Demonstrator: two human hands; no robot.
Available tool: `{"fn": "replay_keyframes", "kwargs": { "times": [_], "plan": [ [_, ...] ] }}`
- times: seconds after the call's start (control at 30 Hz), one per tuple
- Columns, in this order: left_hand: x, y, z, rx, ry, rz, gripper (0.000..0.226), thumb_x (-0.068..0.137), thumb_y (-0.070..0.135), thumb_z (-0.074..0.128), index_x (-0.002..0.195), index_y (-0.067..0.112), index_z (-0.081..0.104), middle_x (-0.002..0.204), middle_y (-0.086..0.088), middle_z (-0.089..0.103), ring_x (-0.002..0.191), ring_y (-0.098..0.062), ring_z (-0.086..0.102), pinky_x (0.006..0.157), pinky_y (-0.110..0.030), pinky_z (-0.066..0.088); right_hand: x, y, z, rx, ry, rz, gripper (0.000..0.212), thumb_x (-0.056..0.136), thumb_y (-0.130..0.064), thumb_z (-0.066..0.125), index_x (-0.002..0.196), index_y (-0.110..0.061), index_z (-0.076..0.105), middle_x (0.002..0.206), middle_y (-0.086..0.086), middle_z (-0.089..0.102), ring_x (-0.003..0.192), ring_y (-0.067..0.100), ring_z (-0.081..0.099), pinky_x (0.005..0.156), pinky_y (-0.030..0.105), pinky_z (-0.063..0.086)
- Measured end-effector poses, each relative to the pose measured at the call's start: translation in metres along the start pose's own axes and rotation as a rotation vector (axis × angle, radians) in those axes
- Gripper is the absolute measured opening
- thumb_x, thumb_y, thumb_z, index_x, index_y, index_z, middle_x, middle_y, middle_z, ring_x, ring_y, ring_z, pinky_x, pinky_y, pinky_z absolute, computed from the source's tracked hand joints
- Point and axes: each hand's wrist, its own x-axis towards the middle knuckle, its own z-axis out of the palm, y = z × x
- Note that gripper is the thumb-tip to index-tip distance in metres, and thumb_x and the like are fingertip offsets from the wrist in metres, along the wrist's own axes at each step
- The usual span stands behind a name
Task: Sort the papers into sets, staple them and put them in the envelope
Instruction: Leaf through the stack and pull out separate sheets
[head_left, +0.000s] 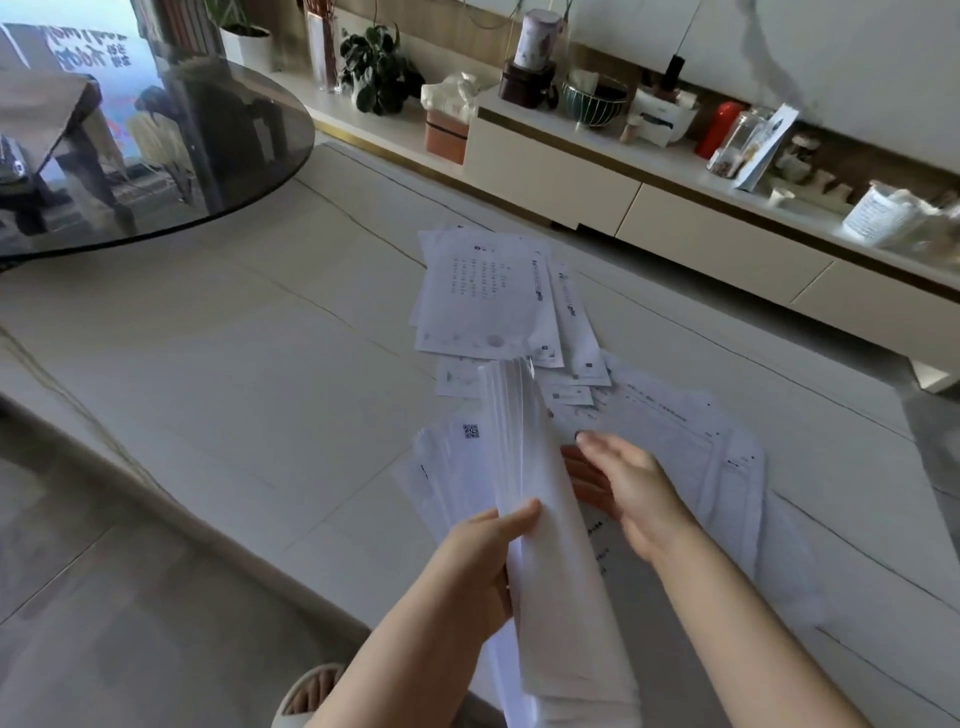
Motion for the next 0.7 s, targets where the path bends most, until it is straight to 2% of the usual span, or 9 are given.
{"fn": "replay_keyframes", "kwargs": {
  "times": [0.1,0.23,0.37,0.43,0.47,0.5,0.53,0.6,0.7],
  "plan": [
    [-0.003,-0.010,0.005,0.016,0.010,-0.003,0.039,0.091,0.023,0.064,0.121,0.000,0.057,0.098,-0.014,0.073,0.080,-0.023,0.071,0.067,-0.033,0.059,-0.070,0.010,-0.011,-0.168,-0.090,0.027,0.080,0.065,-0.069,0.065,0.133,-0.029,0.050,0.130,-0.007,0.058,0.117,0.009,0.056,0.101,0.034,0.044],
    [-0.010,-0.031,0.014,0.110,0.047,-0.041,0.030,0.090,0.023,0.064,0.113,0.003,0.060,0.088,-0.011,0.070,0.070,-0.021,0.067,0.061,-0.029,0.053,-0.132,0.026,-0.018,-0.226,-0.116,0.040,0.097,0.069,-0.064,0.071,0.145,-0.049,0.014,0.134,-0.014,0.038,0.129,0.005,0.037,0.099,0.024,0.031],
    [-0.012,-0.045,0.019,0.136,0.107,-0.022,0.020,0.090,0.016,0.064,0.106,0.006,0.057,0.087,-0.012,0.065,0.071,-0.023,0.062,0.062,-0.029,0.051,-0.137,0.048,-0.039,-0.335,0.077,0.032,0.051,0.085,-0.030,0.068,0.127,-0.040,0.041,0.108,-0.019,0.051,0.102,0.004,0.051,0.078,0.022,0.039],
    [-0.010,-0.045,0.020,0.127,0.137,-0.012,0.015,0.091,0.014,0.063,0.102,0.006,0.056,0.084,-0.011,0.064,0.069,-0.024,0.062,0.063,-0.030,0.051,-0.128,0.055,-0.055,-0.493,0.214,-0.019,0.012,0.084,-0.025,0.060,0.085,-0.015,0.054,0.073,-0.009,0.041,0.066,0.012,0.039,0.065,0.028,0.031],
    [-0.010,-0.044,0.019,0.122,0.143,-0.013,0.011,0.092,0.013,0.062,0.099,0.006,0.056,0.083,-0.012,0.064,0.068,-0.024,0.062,0.063,-0.031,0.052,-0.123,0.058,-0.061,-0.563,0.260,-0.036,0.020,0.086,-0.024,0.058,0.073,-0.010,0.050,0.077,-0.006,0.025,0.066,0.015,0.026,0.068,0.029,0.020],
    [-0.010,-0.043,0.019,0.119,0.148,-0.007,0.009,0.093,0.013,0.061,0.095,0.005,0.056,0.082,-0.013,0.064,0.068,-0.024,0.062,0.063,-0.033,0.052,-0.119,0.058,-0.067,-0.616,0.295,-0.042,0.022,0.090,-0.022,0.059,0.073,-0.008,0.055,0.094,-0.005,0.022,0.085,0.015,0.018,0.060,0.035,0.034],
    [-0.009,-0.041,0.019,0.122,0.159,0.000,0.009,0.093,0.012,0.060,0.092,0.005,0.055,0.082,-0.014,0.063,0.068,-0.025,0.062,0.066,-0.035,0.053,-0.117,0.056,-0.070,-0.646,0.338,-0.020,0.022,0.092,-0.021,0.060,0.085,-0.001,0.062,0.112,0.006,0.035,0.110,0.024,0.031,0.078,0.041,0.047],
    [-0.008,-0.039,0.020,0.114,0.167,0.030,0.011,0.093,0.010,0.060,0.086,0.004,0.054,0.079,-0.016,0.063,0.069,-0.027,0.061,0.075,-0.039,0.052,-0.114,0.050,-0.073,-0.687,0.377,0.004,0.027,0.091,-0.024,0.062,0.087,0.002,0.059,0.090,0.013,0.064,0.083,0.030,0.060,0.069,0.039,0.045],
    [-0.009,-0.036,0.024,0.050,0.160,0.084,0.025,0.093,0.003,0.057,0.073,0.011,0.046,0.060,-0.009,0.066,0.068,-0.025,0.059,0.072,-0.039,0.050,-0.111,0.048,-0.070,-0.930,0.501,-0.132,0.021,0.083,-0.026,0.071,0.082,-0.017,0.052,0.075,-0.002,0.058,0.071,0.022,0.052,0.060,0.032,0.037]
  ]
}}
